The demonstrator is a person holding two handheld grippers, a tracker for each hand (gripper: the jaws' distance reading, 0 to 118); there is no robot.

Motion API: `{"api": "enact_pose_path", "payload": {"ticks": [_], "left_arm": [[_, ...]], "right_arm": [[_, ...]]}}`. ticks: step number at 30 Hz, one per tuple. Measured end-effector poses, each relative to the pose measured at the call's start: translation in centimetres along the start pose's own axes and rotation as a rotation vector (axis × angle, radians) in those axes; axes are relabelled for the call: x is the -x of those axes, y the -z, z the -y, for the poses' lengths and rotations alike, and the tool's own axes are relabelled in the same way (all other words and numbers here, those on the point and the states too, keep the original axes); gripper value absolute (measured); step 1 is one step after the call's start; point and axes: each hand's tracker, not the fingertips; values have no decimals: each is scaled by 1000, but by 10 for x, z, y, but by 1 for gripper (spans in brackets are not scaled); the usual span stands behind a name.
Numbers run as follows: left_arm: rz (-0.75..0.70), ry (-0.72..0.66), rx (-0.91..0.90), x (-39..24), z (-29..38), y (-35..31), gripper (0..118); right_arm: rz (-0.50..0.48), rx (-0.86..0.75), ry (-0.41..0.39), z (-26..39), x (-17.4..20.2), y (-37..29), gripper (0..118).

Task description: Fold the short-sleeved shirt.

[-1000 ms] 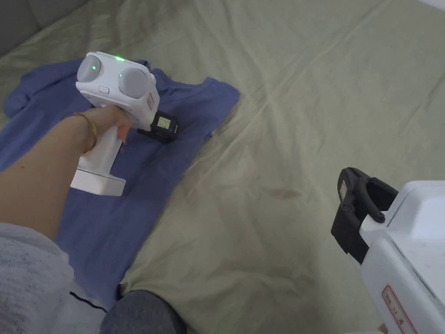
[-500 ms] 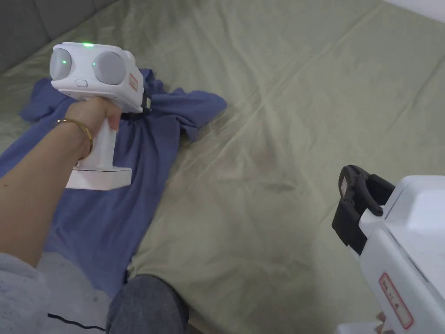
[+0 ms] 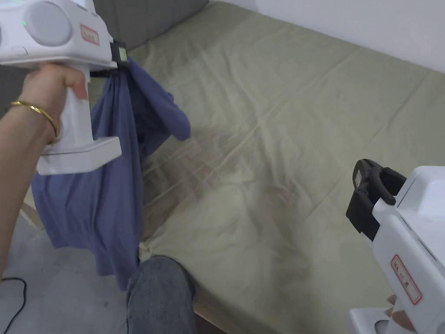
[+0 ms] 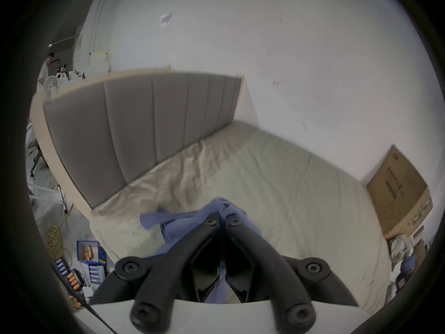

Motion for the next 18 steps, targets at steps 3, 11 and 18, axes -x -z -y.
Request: {"api": "enact_pose_path", "payload": {"ticks": [3,11,18], "left_arm": [[67,41,-113,-23,-32,-45,0],[291,128,-360,-114,-124,-143,0],[488,194,-455,-217,-150,-202,0]], "right_arm": [[27,-33,5,-3,-10,-20,0],[145,-114,38,-10,-45,-61,0],[285,-172,72,-15,-84,-97,0]]}}
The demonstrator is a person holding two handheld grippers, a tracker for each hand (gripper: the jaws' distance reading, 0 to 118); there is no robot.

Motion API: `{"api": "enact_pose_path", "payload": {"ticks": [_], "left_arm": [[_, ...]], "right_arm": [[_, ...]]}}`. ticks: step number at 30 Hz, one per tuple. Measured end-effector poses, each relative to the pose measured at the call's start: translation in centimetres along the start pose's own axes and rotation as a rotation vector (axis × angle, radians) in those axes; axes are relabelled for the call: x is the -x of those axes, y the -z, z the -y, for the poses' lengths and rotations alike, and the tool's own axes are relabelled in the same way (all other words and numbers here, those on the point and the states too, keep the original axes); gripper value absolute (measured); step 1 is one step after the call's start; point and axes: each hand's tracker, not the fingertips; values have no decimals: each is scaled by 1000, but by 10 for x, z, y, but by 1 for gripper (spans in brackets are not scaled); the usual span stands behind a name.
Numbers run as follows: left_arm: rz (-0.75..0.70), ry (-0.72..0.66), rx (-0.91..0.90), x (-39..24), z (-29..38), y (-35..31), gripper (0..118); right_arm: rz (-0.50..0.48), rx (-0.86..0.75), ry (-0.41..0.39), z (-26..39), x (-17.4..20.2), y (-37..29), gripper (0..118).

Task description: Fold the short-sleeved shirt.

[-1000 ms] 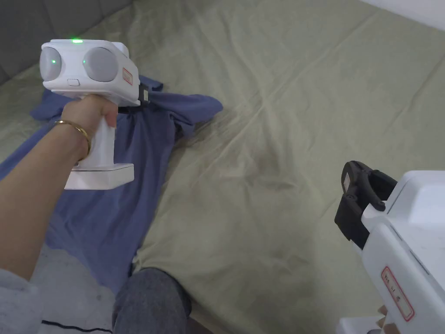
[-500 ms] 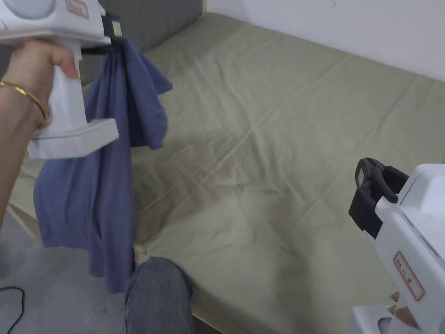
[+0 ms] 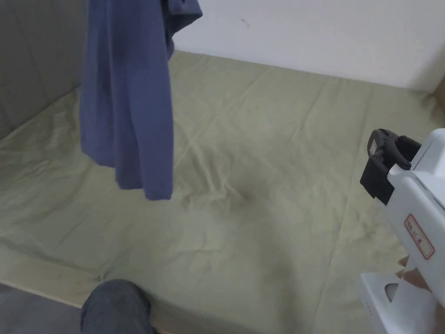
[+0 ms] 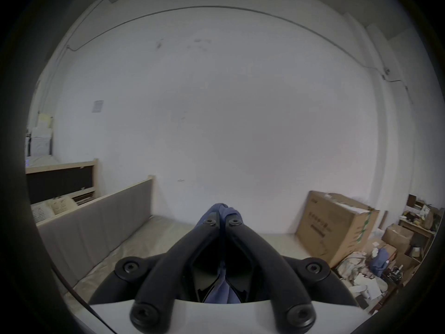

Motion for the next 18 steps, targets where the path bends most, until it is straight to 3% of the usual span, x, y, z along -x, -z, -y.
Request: {"api": "enact_pose_path", "payload": {"ticks": [10,18], "left_arm": [[224,26,148,-124,50,80,0],[274,106,481,-186,215,135,0]], "right_arm": [[216,-6,35,4,-66,-44,0],[306,41,58,22,-97,-63,0]]}}
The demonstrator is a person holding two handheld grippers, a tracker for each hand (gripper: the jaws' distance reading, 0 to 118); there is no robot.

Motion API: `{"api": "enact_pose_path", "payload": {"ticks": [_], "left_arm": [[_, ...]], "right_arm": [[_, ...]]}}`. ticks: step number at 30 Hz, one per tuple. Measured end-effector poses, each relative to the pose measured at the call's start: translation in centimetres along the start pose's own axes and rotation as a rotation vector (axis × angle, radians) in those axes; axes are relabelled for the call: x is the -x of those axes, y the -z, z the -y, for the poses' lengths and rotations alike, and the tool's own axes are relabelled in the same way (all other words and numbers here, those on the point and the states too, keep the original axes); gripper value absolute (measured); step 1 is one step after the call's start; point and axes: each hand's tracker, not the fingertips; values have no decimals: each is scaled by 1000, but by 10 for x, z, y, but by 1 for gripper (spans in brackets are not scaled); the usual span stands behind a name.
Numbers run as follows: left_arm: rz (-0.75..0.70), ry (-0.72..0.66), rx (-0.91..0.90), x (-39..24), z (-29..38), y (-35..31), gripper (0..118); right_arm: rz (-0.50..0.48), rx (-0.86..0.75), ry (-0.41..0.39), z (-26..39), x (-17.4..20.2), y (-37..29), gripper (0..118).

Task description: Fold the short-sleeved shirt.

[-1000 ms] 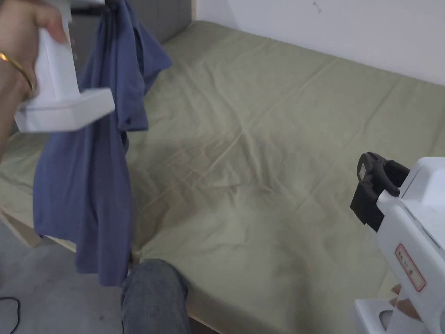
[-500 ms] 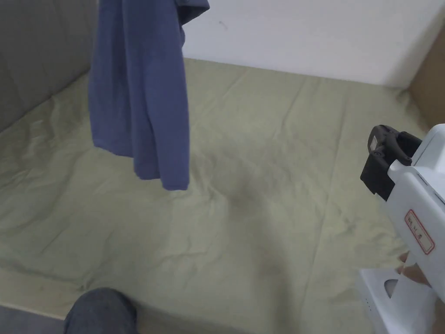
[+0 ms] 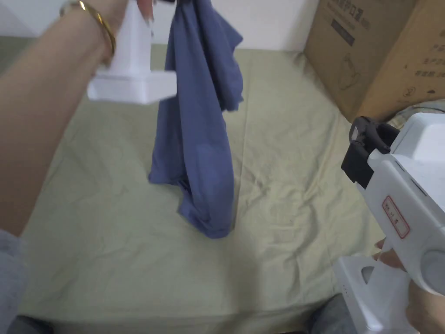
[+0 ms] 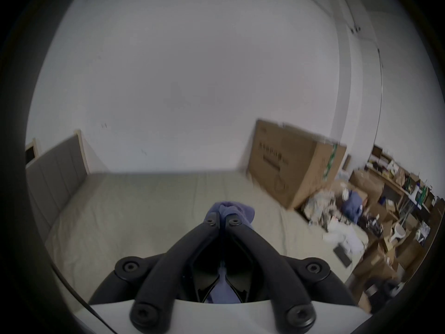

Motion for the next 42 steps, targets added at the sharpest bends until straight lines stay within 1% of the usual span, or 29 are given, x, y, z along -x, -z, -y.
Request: {"api": "enact_pose_path", "payload": {"ticks": [3,6,7,12,13,14,16,17,18,19,20,21,23,24,27,28,30,33,35,36,37,38,39,40,42], "left_arm": [[-14,35,159,-10,65,46,0],[-38,71,296,-16,130,78,0],[-45,92,337,-23,150,75,0],[-120,163,540,-28,236,104,0],[-112,159,563,-26,244,105,0],[-118,134,586,-25,255,108,4],[-107,69,591,-22,264,109,27],[-115,33,594,-20,266,110,47],[-106,3,588,-17,263,109,76],[-107,-23,579,-14,260,108,97],[-78,-58,553,-9,252,103,111],[-41,-103,509,-4,242,95,117],[14,-179,360,5,216,73,117],[14,-208,288,11,203,61,117],[-51,-216,56,25,171,17,117],[-73,-192,-17,29,165,2,117],[-167,-118,-133,34,155,-29,117],[-281,-14,-234,38,157,-68,117],[-343,18,-277,41,166,-88,116],[-375,25,-303,43,173,-97,114],[-395,34,-313,44,180,-104,109],[-422,39,-316,46,188,-111,99],[-443,36,-325,48,199,-115,77],[-458,31,-328,49,206,-118,57],[-476,17,-314,53,220,-122,21]], "right_arm": [[13,23,10,9,-6,4,0],[14,49,22,17,-5,8,0],[14,57,25,20,-5,10,0],[1,105,37,33,-1,20,0],[1,111,37,34,-1,22,0],[-1,117,37,36,-1,24,0],[-7,127,41,38,0,27,0],[-8,131,41,39,1,29,0],[-11,135,39,38,3,29,0],[-14,137,36,38,4,30,0],[-17,138,34,38,6,31,0],[-21,138,31,37,7,32,0],[-33,134,23,35,11,33,0],[-39,131,20,34,14,34,0],[-60,116,16,29,23,36,0],[-65,110,14,28,27,36,0],[-82,97,7,25,34,36,0],[-104,75,7,21,45,38,0],[-120,61,4,20,52,39,0],[-124,56,1,20,57,40,0],[-131,51,-3,20,60,41,0],[-141,47,-7,20,63,42,0],[-144,45,-10,21,67,42,0],[-150,42,-13,22,70,43,0],[-157,40,-21,24,74,43,0]]}}
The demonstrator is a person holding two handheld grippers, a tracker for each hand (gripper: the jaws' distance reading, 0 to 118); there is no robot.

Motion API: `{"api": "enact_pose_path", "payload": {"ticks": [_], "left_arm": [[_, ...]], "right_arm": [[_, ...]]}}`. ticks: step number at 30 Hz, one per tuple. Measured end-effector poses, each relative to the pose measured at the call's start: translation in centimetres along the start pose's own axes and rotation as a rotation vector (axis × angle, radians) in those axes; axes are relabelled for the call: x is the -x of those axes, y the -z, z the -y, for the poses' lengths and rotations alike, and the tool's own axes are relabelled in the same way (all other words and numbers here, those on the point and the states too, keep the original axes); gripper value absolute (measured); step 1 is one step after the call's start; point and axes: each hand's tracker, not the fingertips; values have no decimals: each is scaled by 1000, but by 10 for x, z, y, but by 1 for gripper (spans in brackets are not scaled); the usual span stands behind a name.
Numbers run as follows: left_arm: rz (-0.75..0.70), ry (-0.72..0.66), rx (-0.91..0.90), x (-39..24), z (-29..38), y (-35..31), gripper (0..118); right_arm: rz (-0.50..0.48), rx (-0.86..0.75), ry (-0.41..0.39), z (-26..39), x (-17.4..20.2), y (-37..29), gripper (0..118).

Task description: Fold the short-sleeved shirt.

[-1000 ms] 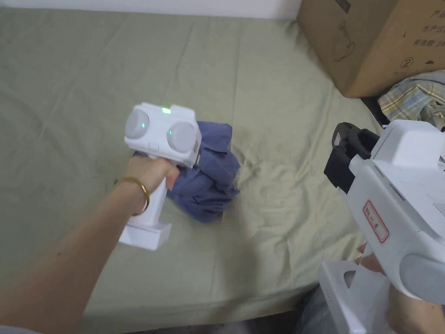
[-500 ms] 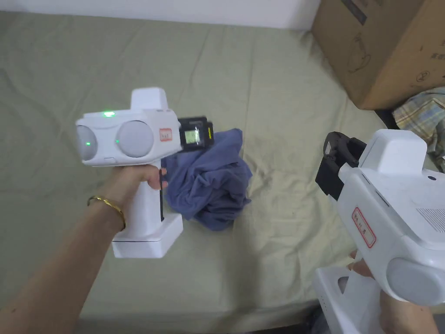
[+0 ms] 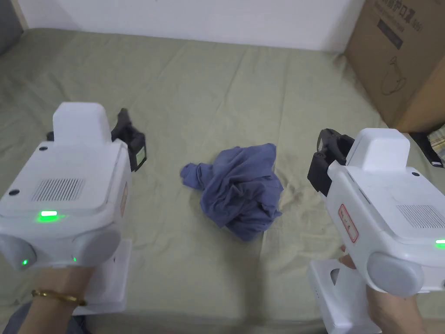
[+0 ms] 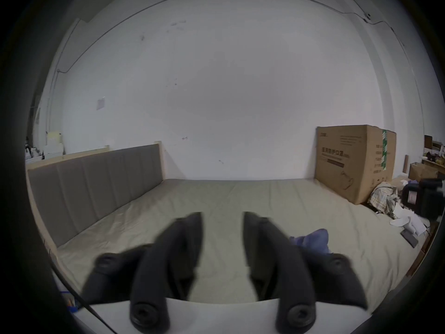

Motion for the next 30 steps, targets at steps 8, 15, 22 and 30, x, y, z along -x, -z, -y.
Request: {"api": "enact_pose_path", "payload": {"ticks": [8,15,22,30], "left_arm": [[10,-72,116,17,33,-7,0],[54,-90,145,17,45,-1,0],[86,-70,143,3,39,1,0],[165,-139,307,-12,19,74,75]], "right_arm": [[-21,24,-7,10,9,-2,0],[-19,33,-6,13,10,-3,0],[-11,38,0,13,7,0,0],[-7,51,1,13,-1,9,0]]}}
